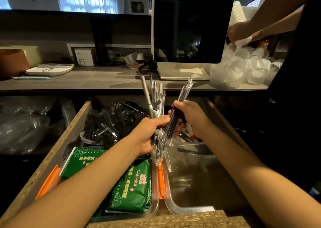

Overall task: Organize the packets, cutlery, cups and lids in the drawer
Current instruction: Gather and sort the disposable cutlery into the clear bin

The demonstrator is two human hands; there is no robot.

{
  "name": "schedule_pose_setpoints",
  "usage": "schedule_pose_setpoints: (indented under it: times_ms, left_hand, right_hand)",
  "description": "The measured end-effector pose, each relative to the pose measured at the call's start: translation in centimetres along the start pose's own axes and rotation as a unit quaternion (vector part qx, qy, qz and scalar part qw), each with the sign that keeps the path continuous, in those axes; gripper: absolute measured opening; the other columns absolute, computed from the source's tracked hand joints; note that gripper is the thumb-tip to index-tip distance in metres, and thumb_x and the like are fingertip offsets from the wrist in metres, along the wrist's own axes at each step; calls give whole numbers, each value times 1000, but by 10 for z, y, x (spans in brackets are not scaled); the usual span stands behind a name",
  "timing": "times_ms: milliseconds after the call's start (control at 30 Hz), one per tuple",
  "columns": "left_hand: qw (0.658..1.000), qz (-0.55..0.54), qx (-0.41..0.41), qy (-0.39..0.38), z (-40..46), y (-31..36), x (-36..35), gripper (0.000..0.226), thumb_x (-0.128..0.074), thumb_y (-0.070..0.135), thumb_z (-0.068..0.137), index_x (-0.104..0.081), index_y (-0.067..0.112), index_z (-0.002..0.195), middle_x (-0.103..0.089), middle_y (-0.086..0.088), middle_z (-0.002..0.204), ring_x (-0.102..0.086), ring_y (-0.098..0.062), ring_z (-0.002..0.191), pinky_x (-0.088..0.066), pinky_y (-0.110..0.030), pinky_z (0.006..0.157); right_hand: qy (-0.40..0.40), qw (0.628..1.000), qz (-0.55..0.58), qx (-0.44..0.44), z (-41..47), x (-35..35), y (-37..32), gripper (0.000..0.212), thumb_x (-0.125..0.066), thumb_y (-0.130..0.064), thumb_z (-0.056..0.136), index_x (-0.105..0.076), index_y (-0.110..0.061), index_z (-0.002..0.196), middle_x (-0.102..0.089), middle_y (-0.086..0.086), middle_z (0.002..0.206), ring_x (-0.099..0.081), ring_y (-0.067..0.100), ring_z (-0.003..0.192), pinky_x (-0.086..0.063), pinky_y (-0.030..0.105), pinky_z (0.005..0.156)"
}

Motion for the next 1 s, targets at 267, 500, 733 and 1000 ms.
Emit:
schedule_pose_setpoints:
  times_ms: [267,500,733,1000]
  left_hand:
    - [998,-42,1,41,-1,5,6,15,-54,6,99,-62,-2,108,-71,-15,77,-72,-24,64,-62,-33,57]
    - [999,-37,21,19,1,5,7,28,-45,12,101,-54,3,126,-55,-6,69,-38,-6,41,-34,-16,33]
    - [1000,9,6,10,-6,4,0,32,-45,17,103,-70,-1,95,-66,-12,81,-54,-12,52,-43,-17,35]
    - [1000,16,12,18,-6,2,-1,29,-44,17,105,-67,0,106,-77,-11,93,-69,-14,59,-57,-24,47]
  right_hand:
    - [131,989,43,56,8,37,-18,12,-55,-27,98,-63,-19,93,-54,-2,67,-52,14,61,-43,28,57]
    - [1,997,53,-52,4,18,-6,9,-51,-13,98,-60,-12,97,-52,2,67,-47,13,54,-39,22,42]
    - [-52,991,58,-113,-5,1,2,22,-60,-31,95,-65,-10,88,-52,1,60,-43,10,48,-29,19,41]
    - [-31,997,48,-60,-3,5,-2,20,-56,-17,97,-64,-6,82,-61,3,57,-45,10,44,-31,19,37]
Point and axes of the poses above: each hand's wrist, its own z-axis towards the middle knuckle, its own x-axis out of the back of the hand, y = z × x, the point moved 2 cm from there along z, towards the middle knuckle
